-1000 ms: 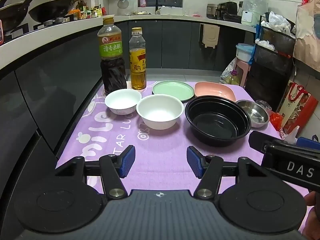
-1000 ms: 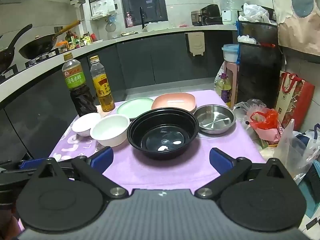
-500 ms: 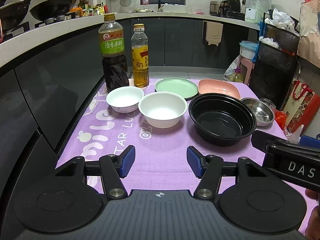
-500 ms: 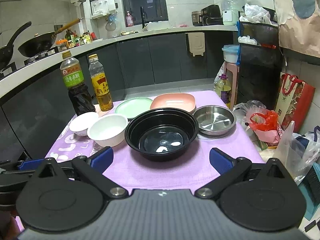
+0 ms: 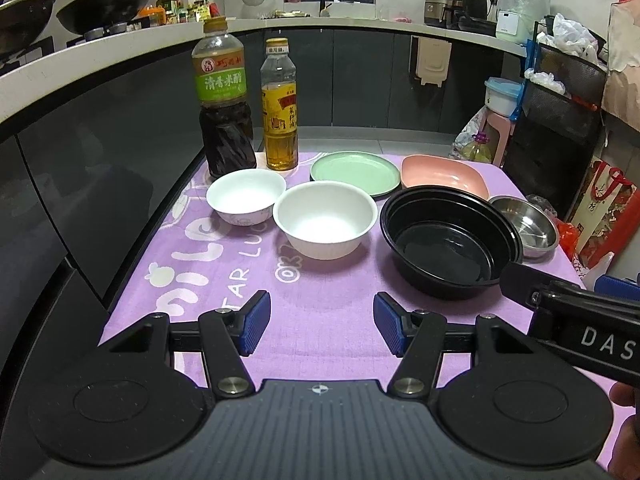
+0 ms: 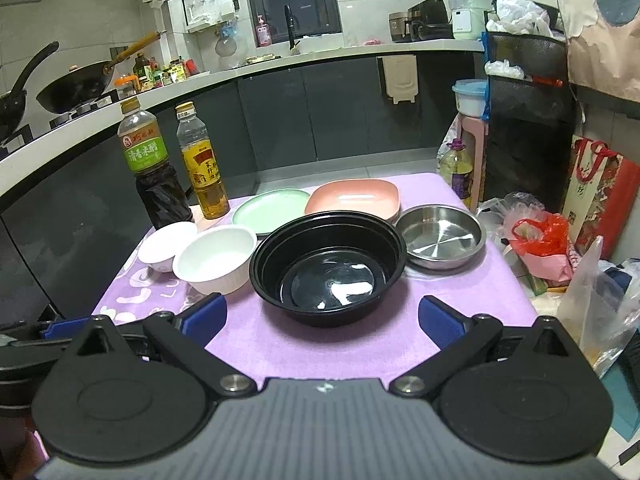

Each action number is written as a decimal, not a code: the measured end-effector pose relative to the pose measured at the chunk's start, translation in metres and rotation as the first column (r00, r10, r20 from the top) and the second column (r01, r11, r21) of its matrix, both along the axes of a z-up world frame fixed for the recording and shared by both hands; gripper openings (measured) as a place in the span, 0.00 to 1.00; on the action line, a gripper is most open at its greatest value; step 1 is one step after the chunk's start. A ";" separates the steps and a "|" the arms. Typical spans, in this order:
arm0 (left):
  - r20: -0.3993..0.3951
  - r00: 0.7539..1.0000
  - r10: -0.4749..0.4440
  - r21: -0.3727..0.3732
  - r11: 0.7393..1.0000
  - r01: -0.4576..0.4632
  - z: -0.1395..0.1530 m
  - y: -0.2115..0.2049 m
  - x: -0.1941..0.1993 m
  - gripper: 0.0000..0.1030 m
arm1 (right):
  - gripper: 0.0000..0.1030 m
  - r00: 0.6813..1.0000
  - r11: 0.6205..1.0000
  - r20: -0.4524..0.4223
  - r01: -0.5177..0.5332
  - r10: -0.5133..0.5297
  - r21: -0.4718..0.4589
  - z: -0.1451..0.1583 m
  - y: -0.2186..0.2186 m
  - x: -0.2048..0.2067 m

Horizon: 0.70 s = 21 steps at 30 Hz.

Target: Organize plates and bowls

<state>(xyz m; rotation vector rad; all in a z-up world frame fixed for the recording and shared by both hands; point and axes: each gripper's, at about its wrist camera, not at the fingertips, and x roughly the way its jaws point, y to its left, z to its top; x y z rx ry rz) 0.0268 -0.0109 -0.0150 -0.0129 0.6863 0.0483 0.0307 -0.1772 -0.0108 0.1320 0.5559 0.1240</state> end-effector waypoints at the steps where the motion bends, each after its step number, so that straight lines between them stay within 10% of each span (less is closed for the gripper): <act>1: -0.002 1.000 0.002 0.000 1.000 -0.002 0.000 0.000 0.001 0.53 | 0.64 1.000 1.000 -0.002 -0.002 0.002 0.001 0.000 0.000 0.002; 21: -0.059 0.998 0.010 0.003 1.000 -0.010 -0.013 -0.001 0.036 0.53 | 0.64 0.998 1.000 -0.059 -0.013 0.014 0.012 -0.010 -0.003 0.030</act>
